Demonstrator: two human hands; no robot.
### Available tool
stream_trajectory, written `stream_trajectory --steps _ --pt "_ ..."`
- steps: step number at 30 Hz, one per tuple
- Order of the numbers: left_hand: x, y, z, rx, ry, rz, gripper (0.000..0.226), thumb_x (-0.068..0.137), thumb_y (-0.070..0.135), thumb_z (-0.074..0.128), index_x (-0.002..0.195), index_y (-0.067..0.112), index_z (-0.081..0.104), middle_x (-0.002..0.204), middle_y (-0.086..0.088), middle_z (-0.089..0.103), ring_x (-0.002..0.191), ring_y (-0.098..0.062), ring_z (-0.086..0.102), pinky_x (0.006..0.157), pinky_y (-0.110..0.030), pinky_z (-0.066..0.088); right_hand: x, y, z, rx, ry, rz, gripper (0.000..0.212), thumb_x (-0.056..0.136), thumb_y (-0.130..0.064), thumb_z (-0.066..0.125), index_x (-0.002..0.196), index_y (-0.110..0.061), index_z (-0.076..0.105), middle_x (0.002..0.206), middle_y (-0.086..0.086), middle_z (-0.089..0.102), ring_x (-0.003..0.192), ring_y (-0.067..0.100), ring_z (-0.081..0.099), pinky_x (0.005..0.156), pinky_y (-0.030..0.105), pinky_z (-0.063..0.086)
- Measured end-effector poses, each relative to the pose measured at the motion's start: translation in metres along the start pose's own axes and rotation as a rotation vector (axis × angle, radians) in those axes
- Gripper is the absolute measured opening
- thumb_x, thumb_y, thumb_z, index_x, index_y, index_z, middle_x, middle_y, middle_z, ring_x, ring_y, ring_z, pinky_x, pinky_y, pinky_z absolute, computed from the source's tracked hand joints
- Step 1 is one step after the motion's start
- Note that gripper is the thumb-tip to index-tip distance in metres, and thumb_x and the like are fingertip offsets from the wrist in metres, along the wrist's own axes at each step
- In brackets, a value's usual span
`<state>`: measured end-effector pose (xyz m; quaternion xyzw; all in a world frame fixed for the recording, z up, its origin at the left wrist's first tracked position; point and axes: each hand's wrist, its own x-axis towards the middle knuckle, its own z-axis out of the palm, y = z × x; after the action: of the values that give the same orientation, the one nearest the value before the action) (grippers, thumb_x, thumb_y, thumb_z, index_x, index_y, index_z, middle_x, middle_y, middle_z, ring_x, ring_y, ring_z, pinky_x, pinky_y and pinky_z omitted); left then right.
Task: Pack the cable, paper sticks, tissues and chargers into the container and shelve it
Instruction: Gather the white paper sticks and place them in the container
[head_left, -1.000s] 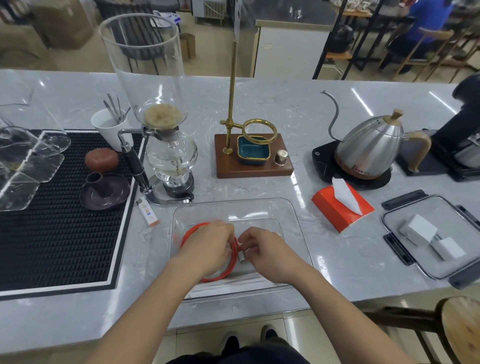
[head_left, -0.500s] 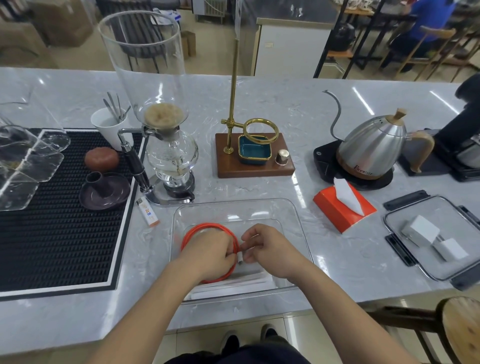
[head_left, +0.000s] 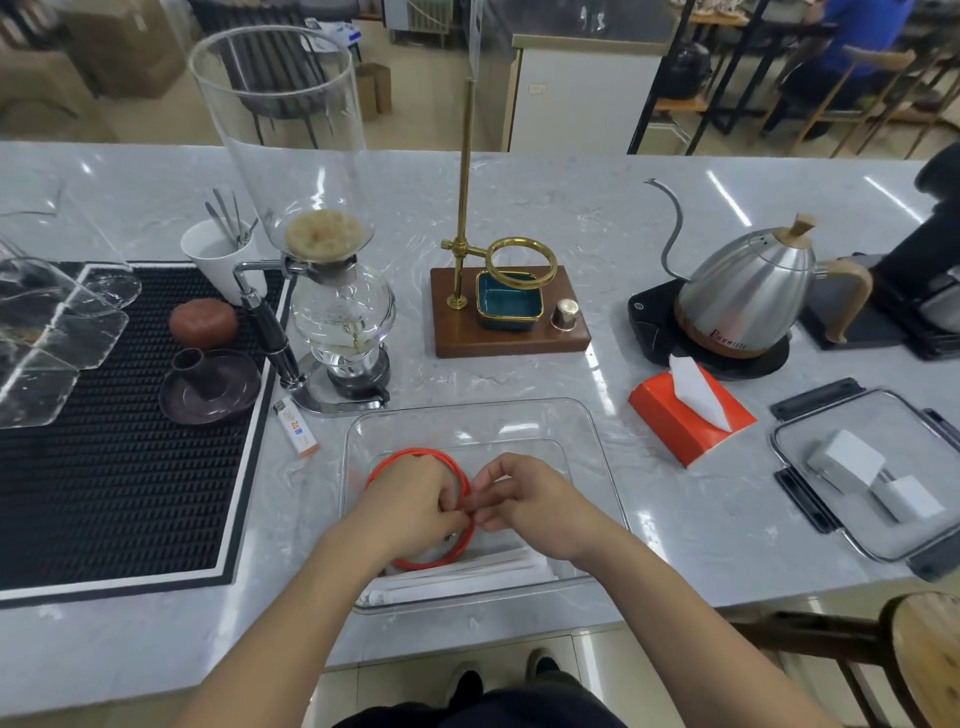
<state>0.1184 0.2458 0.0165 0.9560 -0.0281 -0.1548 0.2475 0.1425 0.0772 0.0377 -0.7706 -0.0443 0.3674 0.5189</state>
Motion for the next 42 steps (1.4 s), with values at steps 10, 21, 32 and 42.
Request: stream_trajectory --steps 10,21,32,42 --pt "-0.0017 0.0051 -0.0044 -0.01 -0.006 -0.069 0.019 0.065 0.022 0.08 0.057 0.02 0.062 0.052 0.012 0.056 0.063 -0.01 0.06 0.065 -0.025 0.048 0.0026 0.0028 -0.0029 0.034 0.033 0.032 0.029 0.085 0.016 0.052 0.092 -0.012 0.053 0.101 0.013 0.062 0.08 0.022 0.065 0.074 0.025 0.058" --pt "-0.0003 0.0062 -0.0026 -0.047 -0.089 -0.134 0.008 0.069 0.009 0.077 0.075 0.012 0.072 0.074 0.002 0.075 0.075 -0.015 0.07 0.07 -0.028 0.056 0.0018 -0.0005 -0.0018 0.118 -0.011 0.066 0.028 0.089 0.017 0.039 0.095 -0.008 0.05 0.101 0.019 0.06 0.083 0.025 0.064 0.082 0.028 0.057" --pt "-0.0024 0.0077 -0.0032 -0.088 -0.087 -0.145 0.014 0.068 0.004 0.067 0.078 0.013 0.073 0.076 0.002 0.074 0.067 -0.011 0.064 0.055 -0.018 0.046 0.0019 -0.0071 -0.0019 0.267 -0.067 0.156 0.022 0.092 0.01 0.047 0.081 -0.008 0.056 0.079 0.011 0.064 0.075 0.021 0.065 0.081 0.029 0.057" --pt "-0.003 0.0082 -0.0033 -0.117 -0.09 -0.131 0.02 0.069 0.004 0.067 0.078 0.023 0.065 0.072 0.007 0.067 0.067 -0.009 0.06 0.052 -0.013 0.038 0.0034 -0.005 0.002 0.251 -0.019 0.192 0.016 0.092 0.006 0.051 0.093 -0.009 0.051 0.087 0.014 0.063 0.085 0.028 0.061 0.087 0.036 0.055"
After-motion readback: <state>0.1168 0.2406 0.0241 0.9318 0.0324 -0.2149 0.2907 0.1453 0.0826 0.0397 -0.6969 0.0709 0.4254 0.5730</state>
